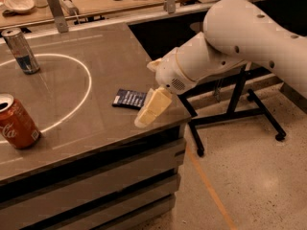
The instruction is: Move rxbar blueberry near coke can
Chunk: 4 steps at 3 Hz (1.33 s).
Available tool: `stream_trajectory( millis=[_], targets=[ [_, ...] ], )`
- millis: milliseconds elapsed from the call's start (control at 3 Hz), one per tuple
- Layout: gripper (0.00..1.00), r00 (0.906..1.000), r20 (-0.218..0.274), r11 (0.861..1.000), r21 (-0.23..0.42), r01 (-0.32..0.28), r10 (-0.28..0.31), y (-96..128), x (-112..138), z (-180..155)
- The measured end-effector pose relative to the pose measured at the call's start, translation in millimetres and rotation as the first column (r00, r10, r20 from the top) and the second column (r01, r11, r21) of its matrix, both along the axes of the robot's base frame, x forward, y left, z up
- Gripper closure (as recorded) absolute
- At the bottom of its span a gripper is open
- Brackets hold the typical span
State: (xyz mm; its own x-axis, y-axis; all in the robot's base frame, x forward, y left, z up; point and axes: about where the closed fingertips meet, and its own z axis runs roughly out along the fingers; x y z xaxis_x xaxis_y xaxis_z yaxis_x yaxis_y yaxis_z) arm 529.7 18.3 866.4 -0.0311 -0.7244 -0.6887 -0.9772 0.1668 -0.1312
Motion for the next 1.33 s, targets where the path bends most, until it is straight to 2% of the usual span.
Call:
stream_trajectory(
  millis=[333, 667, 1000, 1333],
  targets=[
    [0.0, 1.0, 0.0, 1.0, 0.0, 0.0, 0.0, 0, 0, 0],
    [0.0, 0.9996, -0.019, 0.999, 0.027, 0.021, -0.021, 4, 3, -2],
    [0.0, 0.9969, -0.027, 0.996, 0.053, 0.075, -0.074, 5, 13, -7],
    [0.0, 0.9958, -0.024, 0.994, 0.068, 0.09, -0.089, 7, 19, -12]
  ],
)
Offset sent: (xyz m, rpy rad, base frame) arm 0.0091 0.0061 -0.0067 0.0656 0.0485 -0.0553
